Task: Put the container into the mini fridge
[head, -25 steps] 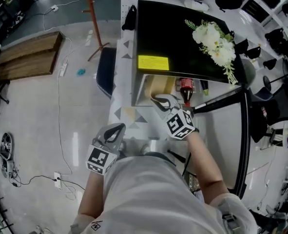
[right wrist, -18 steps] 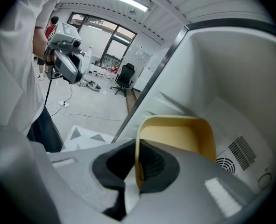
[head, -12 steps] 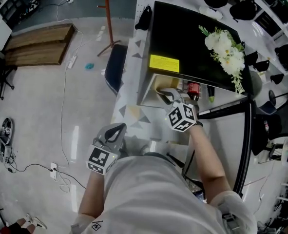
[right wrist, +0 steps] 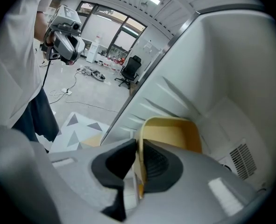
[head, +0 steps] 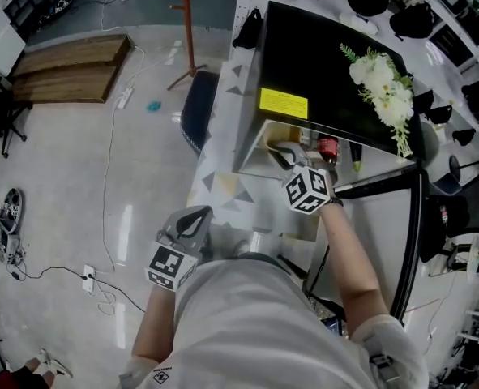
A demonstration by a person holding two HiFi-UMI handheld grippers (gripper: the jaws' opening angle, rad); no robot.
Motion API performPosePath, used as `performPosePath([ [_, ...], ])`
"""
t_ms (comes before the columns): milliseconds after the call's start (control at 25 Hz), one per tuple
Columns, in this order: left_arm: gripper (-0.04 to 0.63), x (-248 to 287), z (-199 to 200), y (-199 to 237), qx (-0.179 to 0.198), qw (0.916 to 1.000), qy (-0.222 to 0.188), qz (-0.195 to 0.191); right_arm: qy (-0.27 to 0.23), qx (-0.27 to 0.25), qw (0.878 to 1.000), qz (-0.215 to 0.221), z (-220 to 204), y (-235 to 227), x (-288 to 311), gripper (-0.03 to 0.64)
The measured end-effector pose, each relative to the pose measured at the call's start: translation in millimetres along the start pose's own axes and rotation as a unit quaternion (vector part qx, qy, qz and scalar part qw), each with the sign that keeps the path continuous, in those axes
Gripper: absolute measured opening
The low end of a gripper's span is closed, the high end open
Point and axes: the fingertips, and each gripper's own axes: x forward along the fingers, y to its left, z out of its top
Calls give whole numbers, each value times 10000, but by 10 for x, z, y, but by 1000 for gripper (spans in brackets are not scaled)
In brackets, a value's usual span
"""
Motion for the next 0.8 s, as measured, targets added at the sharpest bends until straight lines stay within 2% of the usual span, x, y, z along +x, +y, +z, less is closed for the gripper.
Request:
performPosePath([
  [320,8,-45,-14,66,-15,10000,-2,-7,80,4,9999,-148,20,-69,16,72],
  [480,8,-40,-1,75,15,10000,-26,-30,125,76,9995,-278,1,-98,20,135],
  [800,8,17,19,54,25,9998,-16,-172,10,523,9975,-468,3,-161,-89,135],
])
